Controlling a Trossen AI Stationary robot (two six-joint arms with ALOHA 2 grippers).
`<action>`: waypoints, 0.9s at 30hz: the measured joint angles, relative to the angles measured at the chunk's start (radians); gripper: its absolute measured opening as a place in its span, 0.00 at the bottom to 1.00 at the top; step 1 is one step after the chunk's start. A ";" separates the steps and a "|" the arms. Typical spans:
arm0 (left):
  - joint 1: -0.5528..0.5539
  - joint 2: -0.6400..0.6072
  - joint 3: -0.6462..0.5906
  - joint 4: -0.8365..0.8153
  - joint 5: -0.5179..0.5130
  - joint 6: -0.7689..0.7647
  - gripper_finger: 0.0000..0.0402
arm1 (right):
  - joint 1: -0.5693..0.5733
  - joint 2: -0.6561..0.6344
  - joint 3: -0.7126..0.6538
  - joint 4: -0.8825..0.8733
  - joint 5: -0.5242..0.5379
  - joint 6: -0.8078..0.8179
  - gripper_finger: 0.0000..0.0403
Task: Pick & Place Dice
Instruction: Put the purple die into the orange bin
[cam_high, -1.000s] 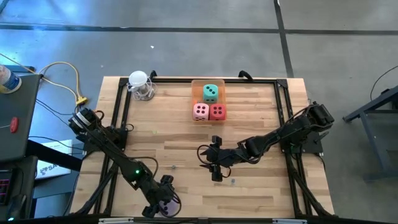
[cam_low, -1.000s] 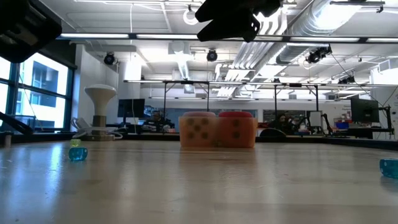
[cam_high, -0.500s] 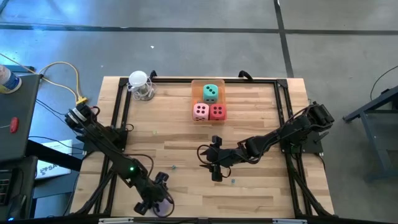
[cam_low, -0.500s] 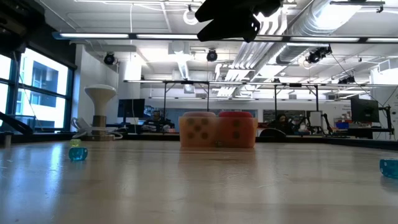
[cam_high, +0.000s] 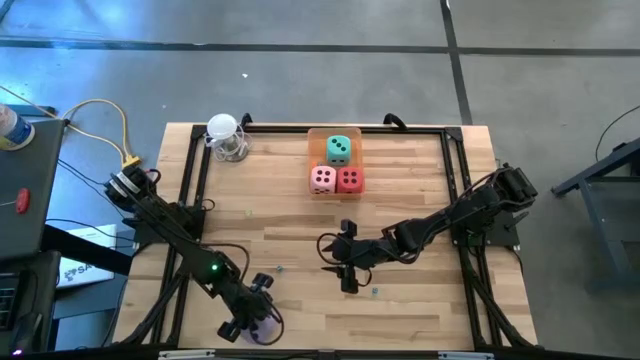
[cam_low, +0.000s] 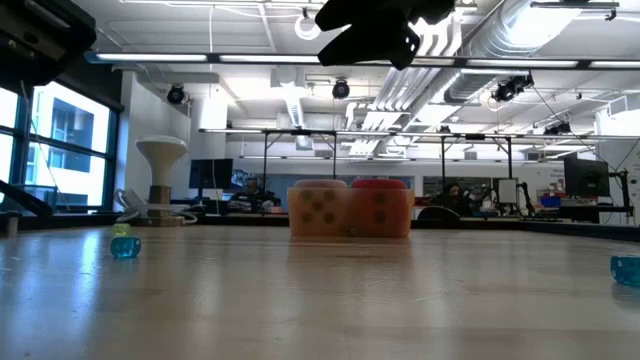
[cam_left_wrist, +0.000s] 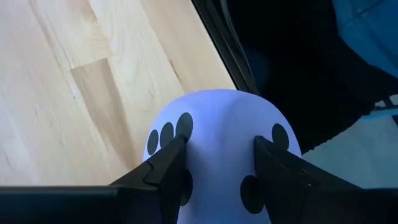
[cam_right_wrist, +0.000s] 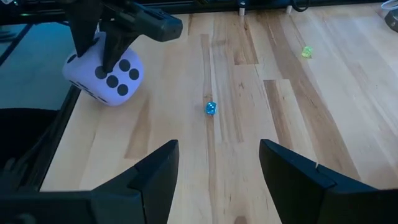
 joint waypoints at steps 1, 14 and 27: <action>0.000 0.000 0.000 0.003 0.003 0.006 0.40 | 0.000 0.000 0.000 0.000 0.000 0.000 0.53; 0.008 -0.017 0.013 -0.016 -0.008 0.113 0.40 | 0.004 0.000 0.000 0.001 -0.053 0.044 0.53; 0.009 -0.018 0.150 -0.191 -0.071 0.211 0.40 | 0.046 0.000 0.000 0.033 -0.045 0.018 0.53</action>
